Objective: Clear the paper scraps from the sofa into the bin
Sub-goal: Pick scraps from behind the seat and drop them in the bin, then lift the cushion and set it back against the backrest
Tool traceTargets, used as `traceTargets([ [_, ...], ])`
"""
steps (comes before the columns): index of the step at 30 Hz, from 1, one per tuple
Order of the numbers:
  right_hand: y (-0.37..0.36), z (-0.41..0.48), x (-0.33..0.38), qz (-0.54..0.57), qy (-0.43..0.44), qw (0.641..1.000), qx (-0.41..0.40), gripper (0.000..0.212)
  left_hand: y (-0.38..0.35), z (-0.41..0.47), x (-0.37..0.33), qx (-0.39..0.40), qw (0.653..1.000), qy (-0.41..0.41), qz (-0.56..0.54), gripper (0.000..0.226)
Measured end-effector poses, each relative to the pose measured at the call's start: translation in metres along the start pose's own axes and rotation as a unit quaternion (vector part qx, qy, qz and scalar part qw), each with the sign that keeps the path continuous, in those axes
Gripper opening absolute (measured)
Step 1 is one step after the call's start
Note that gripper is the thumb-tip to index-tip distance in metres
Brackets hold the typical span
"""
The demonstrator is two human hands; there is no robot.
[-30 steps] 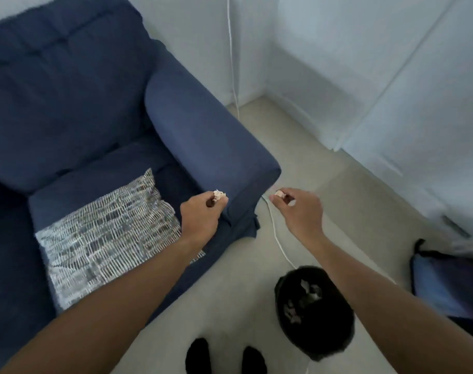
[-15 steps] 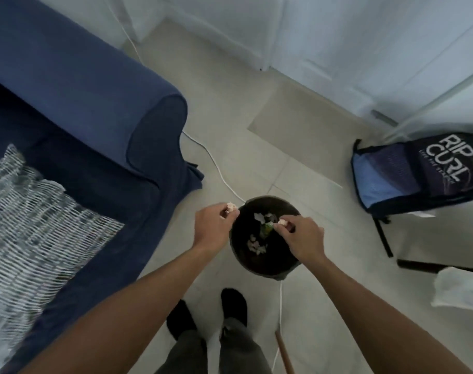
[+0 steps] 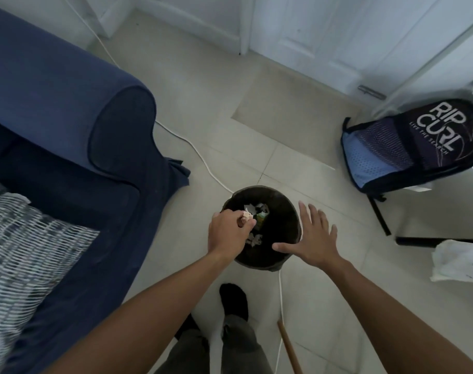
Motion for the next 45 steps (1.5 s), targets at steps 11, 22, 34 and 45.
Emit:
traceTargets([
  [11,0.010,-0.001,-0.007,0.000,0.008,0.999,-0.036,0.144,-0.008,0.003,-0.003,0.028,0.981,-0.002,0.193,0.099],
  [22,0.031,0.005,0.012,-0.062,0.053,0.996,-0.038,0.144,0.018,0.009,0.001,0.006,0.976,0.001,0.218,0.100],
  [34,0.067,0.030,0.112,-0.161,0.156,0.974,-0.034,0.131,0.106,0.004,0.028,-0.065,0.977,0.050,0.195,0.100],
  [45,0.071,0.063,0.313,-0.242,0.298,0.923,-0.026,0.133,0.251,-0.023,0.134,-0.172,0.961,0.174,0.133,0.100],
])
Point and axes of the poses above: each hand's wrist, its own z-axis towards the middle knuckle, its own y-axis out of the back of the hand, x = y × z, the point moved 6 cm from there along z, towards the middle knuckle, and after that the axes turned 13 degrees about y, right-handed, at the moved point
